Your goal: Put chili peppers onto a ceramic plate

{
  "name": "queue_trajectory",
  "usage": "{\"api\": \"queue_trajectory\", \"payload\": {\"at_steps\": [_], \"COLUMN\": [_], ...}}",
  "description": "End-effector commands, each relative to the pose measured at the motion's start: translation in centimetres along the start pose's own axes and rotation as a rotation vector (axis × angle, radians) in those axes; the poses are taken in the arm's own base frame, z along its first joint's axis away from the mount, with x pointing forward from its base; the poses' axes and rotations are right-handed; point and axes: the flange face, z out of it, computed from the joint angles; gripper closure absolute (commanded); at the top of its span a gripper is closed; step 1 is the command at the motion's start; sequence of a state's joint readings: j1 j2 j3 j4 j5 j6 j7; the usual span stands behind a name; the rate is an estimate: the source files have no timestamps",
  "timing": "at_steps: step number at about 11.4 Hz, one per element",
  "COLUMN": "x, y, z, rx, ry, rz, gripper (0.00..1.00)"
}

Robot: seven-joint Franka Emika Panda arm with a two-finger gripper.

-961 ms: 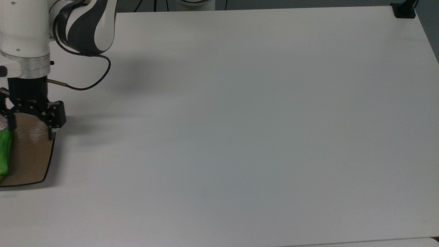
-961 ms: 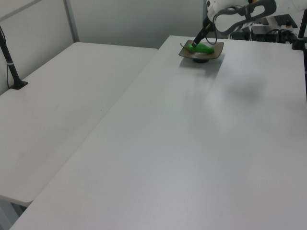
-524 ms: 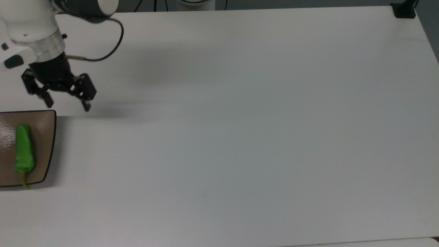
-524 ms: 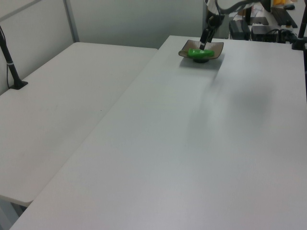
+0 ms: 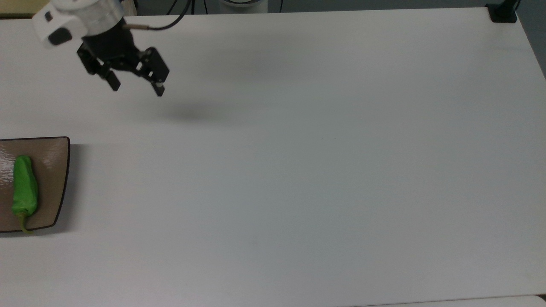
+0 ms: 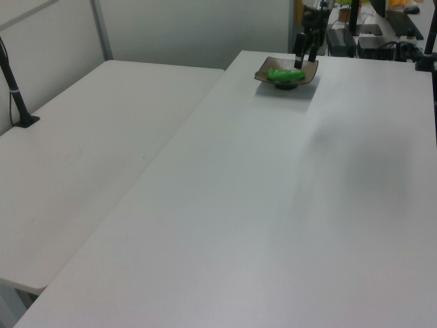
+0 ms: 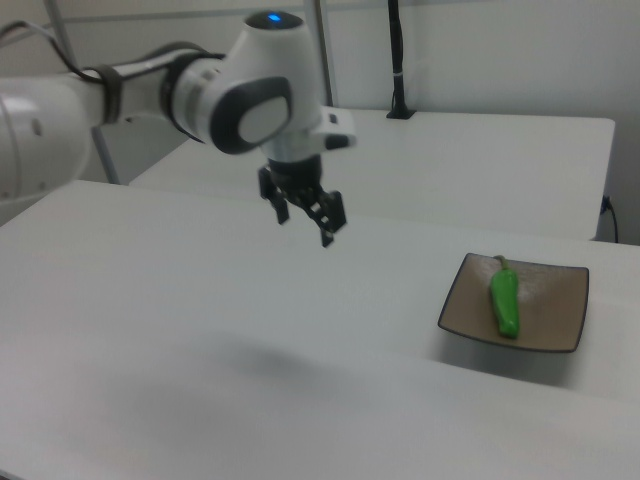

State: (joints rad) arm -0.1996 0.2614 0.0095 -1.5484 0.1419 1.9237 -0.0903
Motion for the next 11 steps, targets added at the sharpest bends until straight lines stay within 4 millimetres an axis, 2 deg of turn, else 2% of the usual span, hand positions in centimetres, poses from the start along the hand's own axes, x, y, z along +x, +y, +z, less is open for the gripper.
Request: {"api": "queue_trajectory", "payload": {"at_steps": [1,3,5,7,11], "x": [-3.9,-6.8,-9.2,-10.1,-11.2], "y": [-5.9,-8.2,-11.1,-14.0,-14.6], "z": [-4.9,-7.2,-7.5,-7.2,-6.1], "rx": [0.003,0.009,-0.035,-0.107,-0.106], "ry": [0.031,0.042,-0.022,-0.028,-0.044], "rz": [-0.038,-0.075,-0.123,-0.076,-0.088], "gripper": [0.0,0.0,0.0,0.0,0.0]}}
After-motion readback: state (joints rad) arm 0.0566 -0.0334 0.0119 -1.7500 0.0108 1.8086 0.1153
